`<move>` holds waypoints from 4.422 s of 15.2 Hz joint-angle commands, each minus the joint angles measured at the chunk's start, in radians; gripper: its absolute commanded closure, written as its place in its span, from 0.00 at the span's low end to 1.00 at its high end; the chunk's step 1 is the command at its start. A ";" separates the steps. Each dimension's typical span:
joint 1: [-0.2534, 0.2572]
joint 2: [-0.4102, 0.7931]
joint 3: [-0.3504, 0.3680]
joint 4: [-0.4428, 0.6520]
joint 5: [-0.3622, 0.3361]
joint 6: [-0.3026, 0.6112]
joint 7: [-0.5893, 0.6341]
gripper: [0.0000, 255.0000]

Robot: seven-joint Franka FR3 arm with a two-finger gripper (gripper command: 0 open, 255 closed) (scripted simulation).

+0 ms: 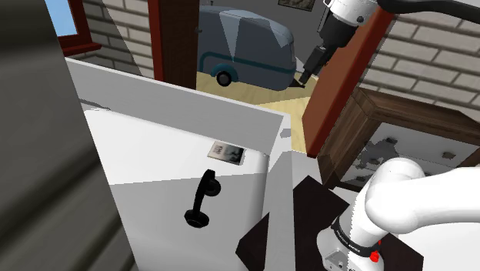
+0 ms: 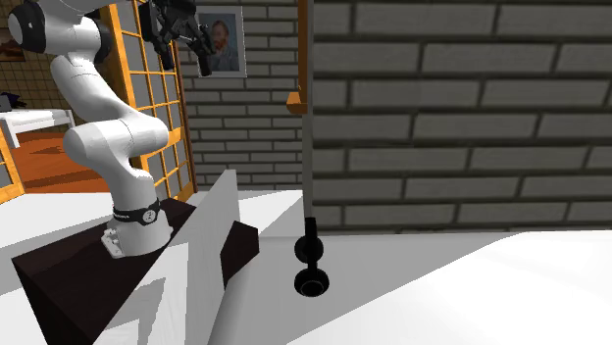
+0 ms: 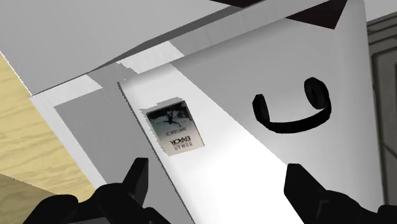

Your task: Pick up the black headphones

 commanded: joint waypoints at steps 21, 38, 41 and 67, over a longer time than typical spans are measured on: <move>-0.120 0.300 0.451 -0.245 0.213 0.409 0.860 0.00; -0.218 1.034 0.661 -0.004 -0.131 0.723 1.724 0.00; -0.205 1.071 0.644 -0.010 -0.169 0.756 1.750 0.00; -0.233 0.982 0.680 0.008 -0.078 0.672 1.686 1.00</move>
